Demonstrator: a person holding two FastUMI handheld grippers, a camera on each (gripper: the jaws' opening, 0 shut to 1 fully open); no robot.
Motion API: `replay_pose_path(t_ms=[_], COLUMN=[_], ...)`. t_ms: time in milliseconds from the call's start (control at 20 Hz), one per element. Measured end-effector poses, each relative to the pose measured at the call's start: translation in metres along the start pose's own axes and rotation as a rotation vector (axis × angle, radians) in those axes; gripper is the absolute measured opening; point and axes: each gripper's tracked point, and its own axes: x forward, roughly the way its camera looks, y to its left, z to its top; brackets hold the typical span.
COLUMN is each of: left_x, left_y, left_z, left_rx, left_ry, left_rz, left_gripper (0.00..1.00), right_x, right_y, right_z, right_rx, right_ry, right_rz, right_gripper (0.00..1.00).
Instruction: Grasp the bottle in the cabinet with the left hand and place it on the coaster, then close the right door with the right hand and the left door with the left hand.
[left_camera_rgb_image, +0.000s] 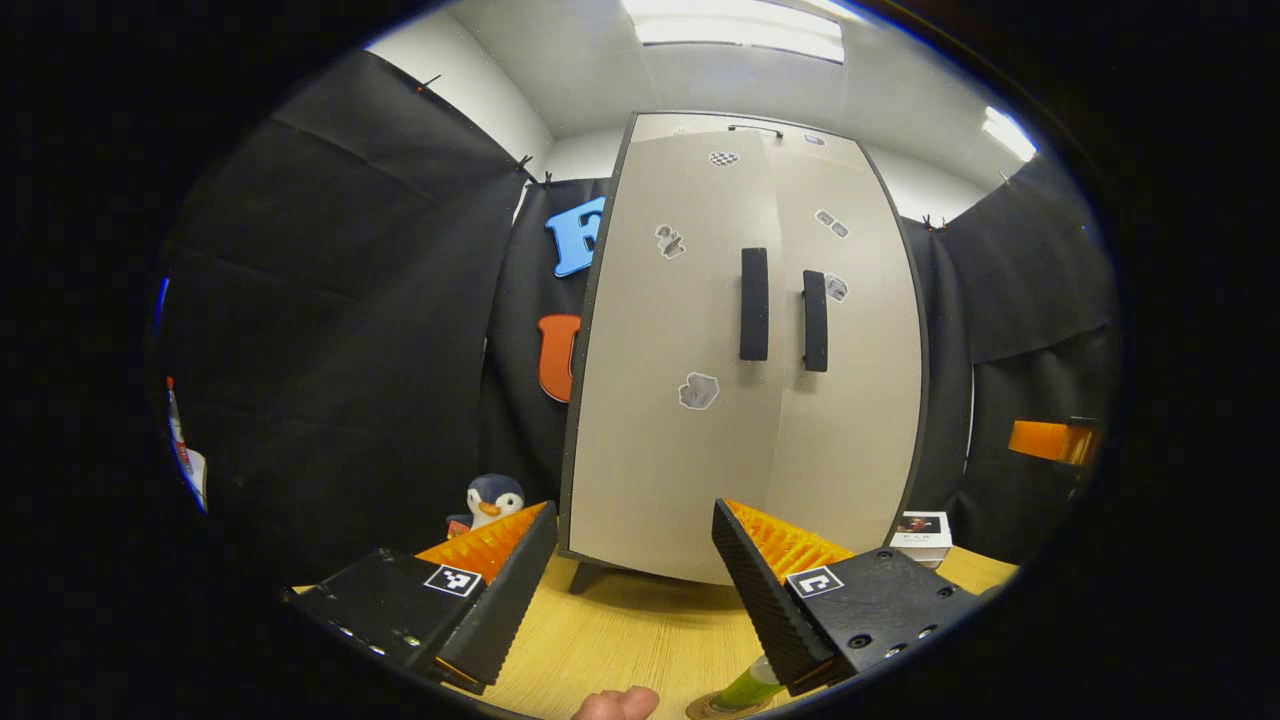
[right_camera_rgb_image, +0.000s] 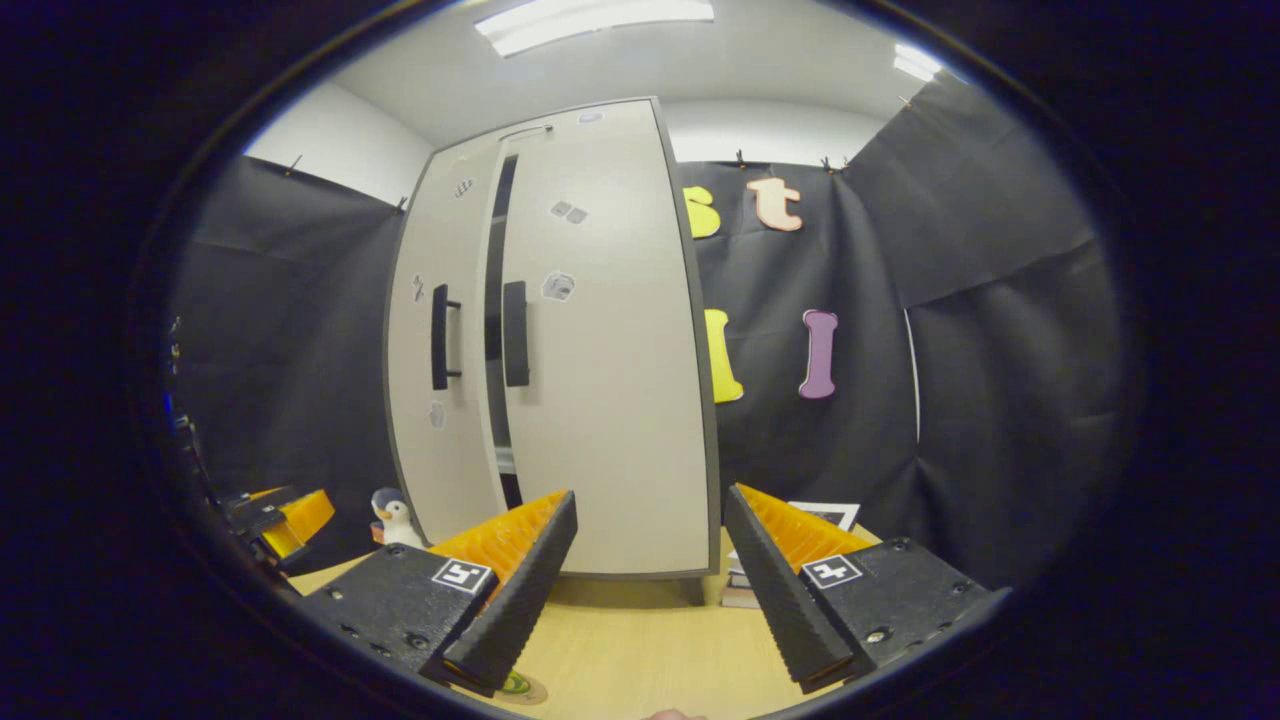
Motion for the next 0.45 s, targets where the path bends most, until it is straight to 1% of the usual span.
replay_pose_path(t_ms=[350, 400, 450], left_x=[-0.0009, -0.0016, -0.0021], left_y=[-0.0061, -0.0062, -0.0060], left_z=[0.0031, 0.0039, 0.0039], left_rx=[0.005, 0.007, 0.009], left_ry=[-0.011, -0.014, -0.015], left_rz=[-0.019, -0.018, -0.018], left_gripper=[0.95, 0.90, 0.95], right_x=[-0.0016, -0.0020, -0.0024], right_y=[0.0023, 0.0017, 0.0015], right_z=[-0.0011, -0.0026, -0.0021], right_rx=[0.006, 0.007, 0.009], right_ry=[0.006, 0.009, 0.009], right_rz=[0.011, 0.010, 0.010], right_gripper=[0.98, 0.98, 0.98])
